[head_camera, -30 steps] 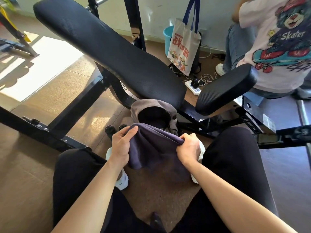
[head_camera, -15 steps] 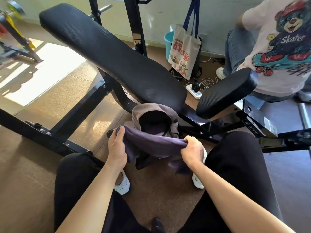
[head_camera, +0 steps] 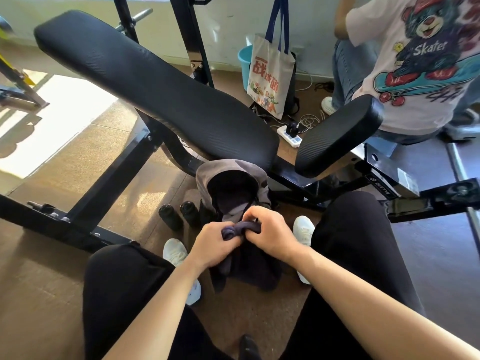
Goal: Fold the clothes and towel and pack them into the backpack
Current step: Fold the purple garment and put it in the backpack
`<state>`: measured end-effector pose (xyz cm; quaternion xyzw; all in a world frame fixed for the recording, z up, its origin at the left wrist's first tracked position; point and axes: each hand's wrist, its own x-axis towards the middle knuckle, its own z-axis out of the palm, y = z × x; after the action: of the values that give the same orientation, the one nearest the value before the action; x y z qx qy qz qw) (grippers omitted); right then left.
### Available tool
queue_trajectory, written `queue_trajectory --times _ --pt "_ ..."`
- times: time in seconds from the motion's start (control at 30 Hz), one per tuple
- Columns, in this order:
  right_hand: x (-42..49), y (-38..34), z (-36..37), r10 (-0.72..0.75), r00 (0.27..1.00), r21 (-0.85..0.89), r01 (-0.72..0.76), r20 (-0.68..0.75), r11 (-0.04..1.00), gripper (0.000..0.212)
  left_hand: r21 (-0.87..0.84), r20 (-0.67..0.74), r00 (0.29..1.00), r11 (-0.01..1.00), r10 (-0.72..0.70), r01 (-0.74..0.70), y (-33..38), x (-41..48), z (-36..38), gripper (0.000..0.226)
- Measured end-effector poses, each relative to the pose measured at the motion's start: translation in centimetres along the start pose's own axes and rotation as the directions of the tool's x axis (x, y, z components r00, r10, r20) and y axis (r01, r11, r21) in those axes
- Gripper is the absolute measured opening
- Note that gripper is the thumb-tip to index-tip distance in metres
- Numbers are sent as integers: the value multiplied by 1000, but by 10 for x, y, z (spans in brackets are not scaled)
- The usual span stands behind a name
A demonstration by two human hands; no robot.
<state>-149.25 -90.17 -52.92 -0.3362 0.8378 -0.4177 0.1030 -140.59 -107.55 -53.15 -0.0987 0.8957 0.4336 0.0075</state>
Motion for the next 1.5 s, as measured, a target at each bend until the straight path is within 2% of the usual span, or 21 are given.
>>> queue_trajectory --times 0.13,0.2,0.3,0.47,0.53,0.6,0.67,0.77,0.83,0.9,1.0,1.1,1.2,1.27,1.33,1.4,1.47,1.5 --pt "6 2 -5 -79 994 -329 51 -72 943 26 -14 -84 996 1000 -2 1 3 3 -15 25" --pt "12 2 -5 -125 982 -429 53 -142 902 25 -29 -126 992 1000 -2 -1 5 5 -23 20" --pt "25 6 -8 -159 961 -506 23 -227 862 29 -54 -207 978 999 -19 8 6 7 -35 25" --pt "43 15 -13 -195 949 -556 25 -249 831 34 -3 -300 952 998 -64 67 -1 9 -45 45" --pt "45 17 -13 -214 952 -508 75 -220 858 34 7 -338 937 995 -91 99 -5 9 -42 45" --pt "43 19 -13 -165 968 -392 80 -190 917 32 -9 -365 921 989 -139 146 -6 9 -39 24" --pt "40 18 -15 -22 987 -180 -7 -159 984 30 -22 -395 902 984 -173 179 -5 11 -40 16" --pt "37 17 -21 150 989 87 -148 -14 985 31 -40 -407 881 968 -241 247 -6 12 -45 17" --pt "35 19 -25 203 973 145 -218 113 965 23 -59 -395 877 960 -273 273 -8 12 -49 19" --pt "35 25 -29 275 947 101 -294 167 951 31 -84 -356 884 952 -304 293 -15 11 -52 24" --pt "38 39 -38 378 924 113 -383 62 917 48 -115 -319 875 931 -365 346 -24 11 -63 31" --pt "41 49 -44 503 861 292 -464 -72 836 51 -65 -336 846 906 -414 418 -24 10 -70 40" --pt "41 52 -44 630 772 402 -552 -83 730 48 65 -402 803 861 -439 504 -17 9 -69 47" --pt "39 52 -43 656 752 439 -568 -65 696 44 62 -432 782 851 -449 522 -16 9 -67 56" --pt "36 48 -45 650 756 423 -567 -74 707 37 -48 -390 771 847 -504 529 -20 10 -66 58" --pt "31 47 -45 602 792 364 -535 -96 762 40 -311 -268 773 811 -575 496 -23 11 -64 55" --pt "27 38 -44 542 836 326 -490 -88 808 25 -584 -109 774 670 -624 458 -23 12 -60 50" --pt "25 32 -42 516 855 343 -470 -51 813 15 -659 -45 777 603 -628 449 -25 12 -57 48"
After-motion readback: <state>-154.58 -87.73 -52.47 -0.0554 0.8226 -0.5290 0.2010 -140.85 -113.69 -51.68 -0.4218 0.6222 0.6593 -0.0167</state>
